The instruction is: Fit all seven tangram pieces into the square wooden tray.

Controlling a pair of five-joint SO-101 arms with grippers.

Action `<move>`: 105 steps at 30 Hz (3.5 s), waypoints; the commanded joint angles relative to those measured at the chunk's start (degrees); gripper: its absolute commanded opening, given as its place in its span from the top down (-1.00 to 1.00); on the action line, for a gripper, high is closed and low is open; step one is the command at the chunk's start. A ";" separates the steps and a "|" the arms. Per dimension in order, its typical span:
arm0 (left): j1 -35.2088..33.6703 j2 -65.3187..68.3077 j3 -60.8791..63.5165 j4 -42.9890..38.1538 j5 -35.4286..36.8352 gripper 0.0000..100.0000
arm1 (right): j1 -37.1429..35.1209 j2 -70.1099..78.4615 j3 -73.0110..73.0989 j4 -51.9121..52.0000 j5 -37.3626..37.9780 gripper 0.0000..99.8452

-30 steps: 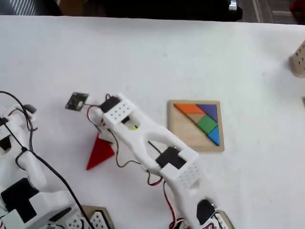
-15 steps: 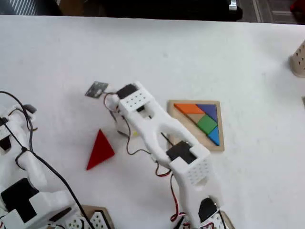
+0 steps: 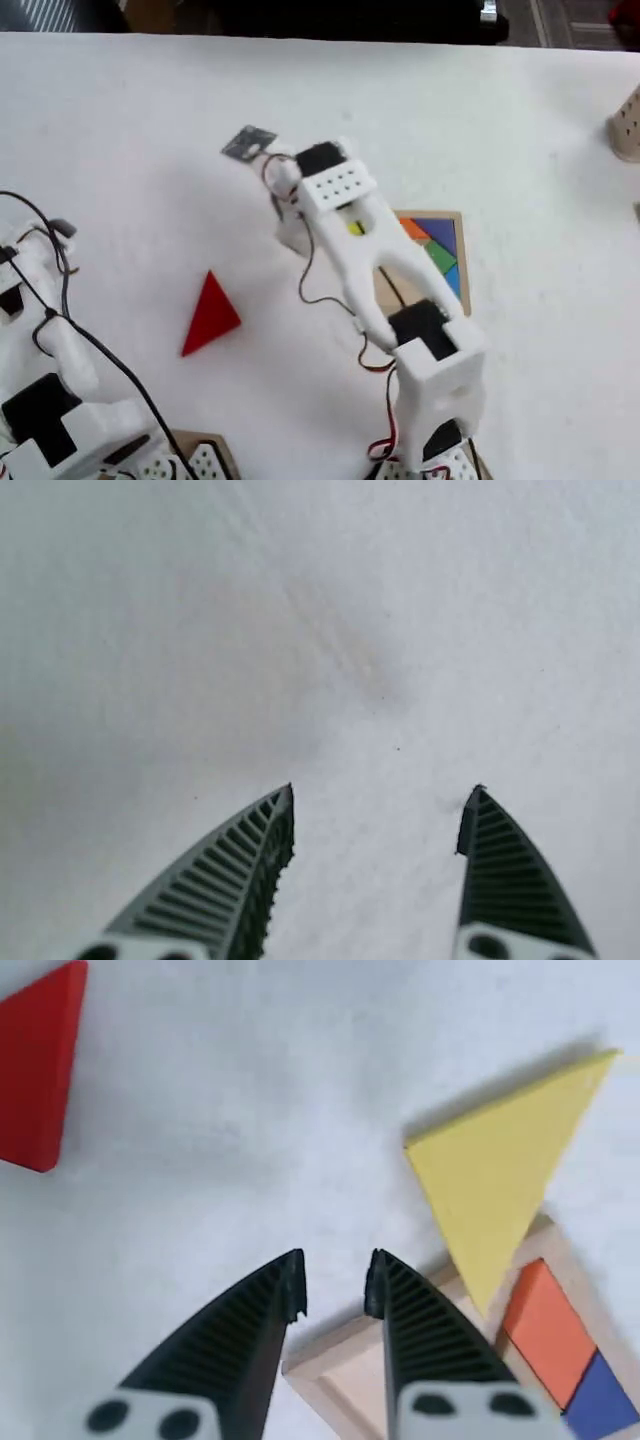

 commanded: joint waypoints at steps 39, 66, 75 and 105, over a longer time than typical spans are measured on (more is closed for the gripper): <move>2.33 -0.22 -1.58 -1.41 0.88 0.46 | 1.98 22.73 -17.05 -6.20 -5.71 0.51; 2.59 -0.22 -1.49 -1.41 0.88 0.46 | -0.66 15.52 -18.55 -4.62 -21.19 0.57; 2.59 -0.22 -1.49 -1.41 0.88 0.46 | -4.00 19.65 -18.64 -16.22 -28.57 0.22; 2.59 -0.22 -1.49 -1.41 0.88 0.46 | -2.68 25.27 -24.79 -15.16 -37.36 0.24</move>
